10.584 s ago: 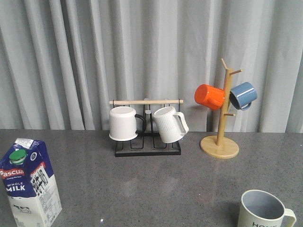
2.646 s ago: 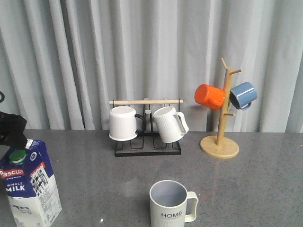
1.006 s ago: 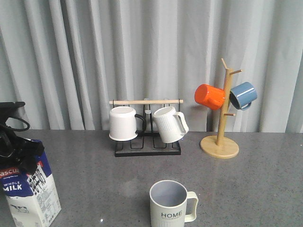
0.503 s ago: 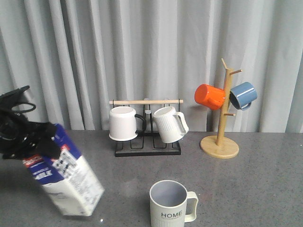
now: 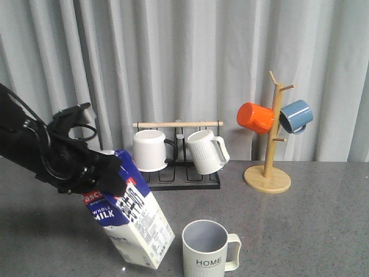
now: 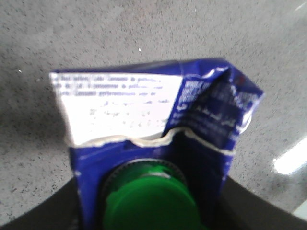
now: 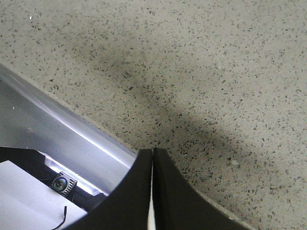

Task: Place milk next to cup
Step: 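Carry the milk carton with the left gripper beside the HOME mug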

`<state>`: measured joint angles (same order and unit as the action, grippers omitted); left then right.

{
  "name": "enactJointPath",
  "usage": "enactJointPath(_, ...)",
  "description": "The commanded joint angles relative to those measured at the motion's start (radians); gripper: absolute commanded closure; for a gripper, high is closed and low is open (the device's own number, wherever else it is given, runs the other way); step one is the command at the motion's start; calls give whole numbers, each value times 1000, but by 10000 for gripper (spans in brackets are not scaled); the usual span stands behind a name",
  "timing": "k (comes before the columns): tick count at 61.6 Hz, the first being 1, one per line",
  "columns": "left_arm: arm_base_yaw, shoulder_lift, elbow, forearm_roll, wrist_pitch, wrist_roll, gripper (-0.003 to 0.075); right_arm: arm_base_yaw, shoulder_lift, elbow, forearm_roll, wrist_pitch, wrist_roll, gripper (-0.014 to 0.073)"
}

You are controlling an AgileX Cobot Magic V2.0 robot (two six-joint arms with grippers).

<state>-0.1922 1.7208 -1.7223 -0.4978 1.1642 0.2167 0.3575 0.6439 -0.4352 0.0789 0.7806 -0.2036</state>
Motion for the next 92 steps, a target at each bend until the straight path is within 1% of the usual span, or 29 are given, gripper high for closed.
enactJointPath(1,-29,-20,-30,20,-27,-44,647,-7,0,-28,4,-51,-4,599)
enactJointPath(8,-56,2,-30,57,1,-62,647,-7,0,-28,4,-51,-4,599)
enactJointPath(21,-107,31,-29,66,5,-62,647,-7,0,-28,6,-51,-4,599)
enactJointPath(33,-110,36,-29,95,44,-61,639,-7,0,-28,7,-49,-3,599)
enactJointPath(42,-110,36,-29,107,79,-61,612,-7,0,-28,7,-50,-3,599)
enactJointPath(49,-110,36,-29,107,85,-61,559,-7,0,-28,7,-50,-3,599)
enactJointPath(53,-110,36,-29,105,85,-61,508,-7,0,-28,7,-50,-3,599)
enactJointPath(68,-110,35,-29,50,85,-61,274,-7,0,-28,10,-50,-3,599)
enactJointPath(74,-110,30,-29,46,85,-62,205,-7,0,-28,10,-50,-3,599)
enactJointPath(82,-110,16,-29,47,85,-62,156,-7,0,-28,10,-50,-3,599)
enactJointPath(92,-110,-13,-29,55,85,-62,155,-7,0,-28,10,-53,-3,599)
